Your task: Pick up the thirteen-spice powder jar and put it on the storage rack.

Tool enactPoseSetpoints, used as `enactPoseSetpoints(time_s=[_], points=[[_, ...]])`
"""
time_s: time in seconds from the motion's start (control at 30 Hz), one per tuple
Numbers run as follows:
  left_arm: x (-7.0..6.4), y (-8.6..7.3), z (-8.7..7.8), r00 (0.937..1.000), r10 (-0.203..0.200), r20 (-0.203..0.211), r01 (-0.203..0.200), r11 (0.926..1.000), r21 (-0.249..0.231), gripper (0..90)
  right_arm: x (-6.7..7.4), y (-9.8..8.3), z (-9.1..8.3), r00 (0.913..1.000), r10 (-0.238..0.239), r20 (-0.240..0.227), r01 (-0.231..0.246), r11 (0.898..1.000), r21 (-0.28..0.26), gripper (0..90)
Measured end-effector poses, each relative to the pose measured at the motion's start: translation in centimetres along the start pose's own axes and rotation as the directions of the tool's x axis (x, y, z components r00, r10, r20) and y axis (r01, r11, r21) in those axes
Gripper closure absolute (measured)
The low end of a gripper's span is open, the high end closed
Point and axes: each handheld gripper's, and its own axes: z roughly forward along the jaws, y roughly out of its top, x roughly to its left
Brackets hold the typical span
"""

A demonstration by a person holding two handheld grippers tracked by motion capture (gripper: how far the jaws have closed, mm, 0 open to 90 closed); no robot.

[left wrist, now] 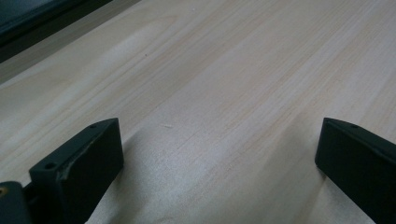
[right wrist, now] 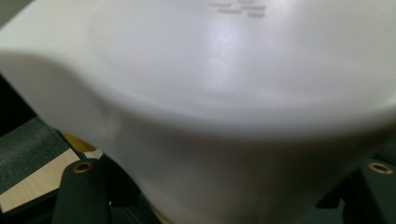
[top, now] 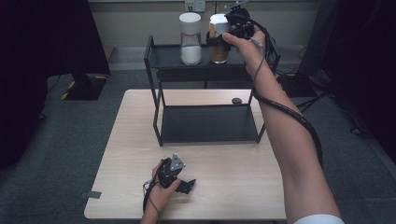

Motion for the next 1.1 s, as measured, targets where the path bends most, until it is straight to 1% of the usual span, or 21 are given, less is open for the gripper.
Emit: enactPoseSetpoints(time_s=[0.2, 0.23, 0.27, 0.33, 0.37, 0.4, 0.43, 0.47, 0.53, 0.57, 0.7, 0.73, 0.77, 0.83, 0.9, 1.1], points=[[0.0, 0.0, 0.0, 1.0, 0.0, 0.0, 0.0, 1.0, 0.0, 0.3, 0.4, 0.1, 0.2, 0.9996, -0.025, 0.014, 0.025, 1.0, 0.016, 27.0], [0.0, 0.0, 0.0, 1.0, 0.0, 0.0, 0.0, 1.0, 0.0, 0.3, 0.5, 0.0, 0.4, 0.9994, -0.03, 0.015, 0.03, 0.999, 0.02, 23.9], [0.0, 0.0, 0.0, 1.0, 0.0, 0.0, 0.0, 1.0, 0.0, 0.3, 0.5, 0.0, 0.4, 0.9994, -0.03, 0.015, 0.03, 0.999, 0.02, 23.9], [0.0, 0.0, 0.0, 1.0, 0.0, 0.0, 0.0, 1.0, 0.0, 0.3, 0.7, -0.2, 0.7, 0.9996, -0.027, 0.012, 0.027, 0.999, 0.025, 15.2], [0.0, 0.0, 0.0, 1.0, 0.0, 0.0, 0.0, 1.0, 0.0, 0.3, 0.7, -0.2, 0.7, 0.9996, -0.027, 0.012, 0.027, 0.999, 0.025, 15.2], [0.0, 0.0, 0.0, 1.0, 0.0, 0.0, 0.0, 1.0, 0.0, 0.3, 1.0, -0.3, 0.8, 0.9994, -0.029, 0.017, 0.029, 0.999, 0.033, 10.5], [0.0, 0.0, 0.0, 1.0, 0.0, 0.0, 0.0, 1.0, 0.0, 0.3, 1.2, -0.4, 0.8, 0.9993, -0.032, 0.02, 0.031, 0.999, 0.031, 8.3], [0.0, 0.0, 0.0, 1.0, 0.0, 0.0, 0.0, 1.0, 0.0, 0.3, 1.2, -0.4, 0.8, 0.9993, -0.034, 0.019, 0.033, 0.999, 0.032, 6.6], [0.0, 0.0, 0.0, 1.0, 0.001, 0.0, -0.001, 1.0, 0.001, 0.3, 1.4, -0.5, 0.8, 0.9993, -0.032, 0.019, 0.031, 0.999, 0.035, 5.8], [0.0, 0.0, 0.0, 1.0, 0.001, 0.0, -0.001, 1.0, 0.0, 0.3, 1.7, -0.6, 0.7, 0.9989, -0.037, 0.028, 0.036, 0.999, 0.032, 4.0], [0.0, 0.0, 0.0, 1.0, 0.0, 0.0, 0.0, 1.0, 0.001, 0.3, 2.1, -0.9, 0.5, 0.9982, -0.047, 0.036, 0.046, 0.999, 0.028, 2.3], [0.0, 0.0, 0.0, 1.0, 0.0, -0.001, 0.0, 1.0, 0.001, 0.3, 2.3, -1.2, 0.4, 0.9983, -0.042, 0.041, 0.041, 0.999, 0.018, 1.6], [0.0, 0.0, 0.0, 1.0, -0.001, -0.001, 0.001, 1.0, 0.001, 0.4, 2.7, -1.5, 0.3, 0.9979, -0.031, 0.057, 0.03, 0.999, 0.015, 1.4], [-0.1, 0.0, 0.0, 1.0, -0.003, -0.002, 0.003, 1.0, -0.002, 0.4, 2.8, -1.6, 0.2, 0.9977, -0.026, 0.063, 0.025, 1.0, 0.017, 1.3], [-0.1, 0.0, 0.0, 1.0, -0.003, -0.002, 0.003, 1.0, -0.001, 0.4, 2.7, -2.0, 0.0, 0.9984, -0.009, 0.056, 0.008, 1.0, 0.008, 1.3], [0.0, 0.0, 0.0, 1.0, -0.002, -0.002, 0.002, 1.0, 0.0, 0.3, 3.2, -3.3, -0.8, 0.9977, -0.011, 0.067, 0.011, 1.0, -0.003, 1.1]])
